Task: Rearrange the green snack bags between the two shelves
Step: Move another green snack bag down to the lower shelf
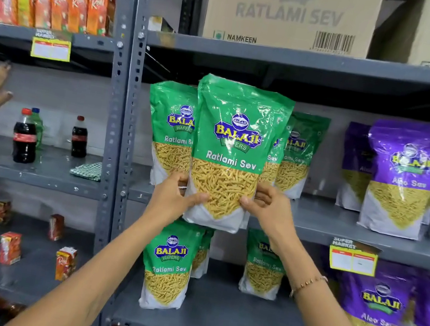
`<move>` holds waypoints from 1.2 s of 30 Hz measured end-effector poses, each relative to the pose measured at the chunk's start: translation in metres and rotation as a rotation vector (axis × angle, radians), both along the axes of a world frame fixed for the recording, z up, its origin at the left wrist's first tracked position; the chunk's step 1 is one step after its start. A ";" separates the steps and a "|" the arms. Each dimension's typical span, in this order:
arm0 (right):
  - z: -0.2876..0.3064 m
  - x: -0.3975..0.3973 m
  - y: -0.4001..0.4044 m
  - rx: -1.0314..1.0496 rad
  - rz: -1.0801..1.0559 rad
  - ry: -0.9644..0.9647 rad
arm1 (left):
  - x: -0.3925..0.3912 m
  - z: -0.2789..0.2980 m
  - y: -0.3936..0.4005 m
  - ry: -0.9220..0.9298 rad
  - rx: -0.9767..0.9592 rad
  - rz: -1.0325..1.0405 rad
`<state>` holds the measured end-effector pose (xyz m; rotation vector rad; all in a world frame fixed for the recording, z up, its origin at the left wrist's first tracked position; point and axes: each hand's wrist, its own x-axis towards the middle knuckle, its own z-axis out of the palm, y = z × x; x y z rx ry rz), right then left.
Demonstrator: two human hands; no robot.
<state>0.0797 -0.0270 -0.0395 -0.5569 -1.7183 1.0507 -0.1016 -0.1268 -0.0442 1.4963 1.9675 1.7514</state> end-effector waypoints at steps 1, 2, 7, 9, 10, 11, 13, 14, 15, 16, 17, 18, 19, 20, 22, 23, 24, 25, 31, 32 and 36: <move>-0.008 0.008 -0.006 0.011 -0.014 -0.023 | 0.005 -0.008 -0.007 -0.013 0.003 -0.020; -0.017 0.015 -0.012 0.024 -0.032 -0.054 | 0.011 -0.017 -0.013 -0.024 0.007 -0.044; -0.073 0.047 -0.034 0.070 -0.119 -0.181 | 0.037 -0.073 -0.026 -0.037 -0.019 -0.089; -0.099 0.054 -0.034 0.033 -0.145 -0.208 | 0.043 -0.097 -0.025 -0.044 -0.076 -0.101; -0.112 0.058 -0.034 -0.001 -0.148 -0.220 | 0.045 -0.109 -0.024 -0.039 -0.110 -0.103; -0.126 0.061 -0.031 -0.038 -0.144 -0.227 | 0.047 -0.121 -0.020 -0.036 -0.149 -0.102; -0.151 0.065 -0.025 -0.105 -0.144 -0.242 | 0.049 -0.144 -0.011 -0.024 -0.239 -0.081; -0.163 0.066 -0.022 -0.136 -0.143 -0.252 | 0.050 -0.156 -0.005 -0.009 -0.291 -0.065; -0.174 0.066 -0.017 -0.166 -0.140 -0.261 | 0.052 -0.167 0.001 0.007 -0.339 -0.055; -0.184 0.065 -0.011 -0.189 -0.142 -0.281 | 0.052 -0.177 0.008 0.016 -0.383 -0.054; -0.193 0.064 -0.006 -0.206 -0.144 -0.301 | 0.053 -0.187 0.016 0.020 -0.416 -0.058; -0.202 0.062 0.002 -0.226 -0.146 -0.320 | 0.053 -0.196 0.025 0.025 -0.447 -0.056; -0.211 0.060 0.011 -0.249 -0.148 -0.337 | 0.053 -0.204 0.033 0.039 -0.474 -0.051; -0.220 0.057 0.020 -0.268 -0.151 -0.359 | 0.052 -0.212 0.043 0.050 -0.505 -0.044; -0.238 0.052 0.041 -0.294 -0.168 -0.407 | 0.049 -0.226 0.062 0.045 -0.561 -0.046; -0.247 0.049 0.052 -0.304 -0.170 -0.426 | 0.047 -0.232 0.072 0.038 -0.585 -0.053; -0.254 0.045 0.062 -0.312 -0.167 -0.442 | 0.044 -0.238 0.082 0.033 -0.606 -0.060; -0.259 0.041 0.072 -0.320 -0.169 -0.454 | 0.041 -0.242 0.092 0.025 -0.620 -0.065; -0.271 0.015 0.123 -0.401 -0.134 -0.461 | 0.021 -0.262 0.146 -0.008 -0.687 -0.035; -0.273 0.012 0.130 -0.402 -0.132 -0.462 | 0.019 -0.264 0.152 -0.019 -0.685 -0.032; -0.273 0.004 0.149 -0.398 -0.130 -0.457 | 0.013 -0.268 0.170 -0.065 -0.654 -0.021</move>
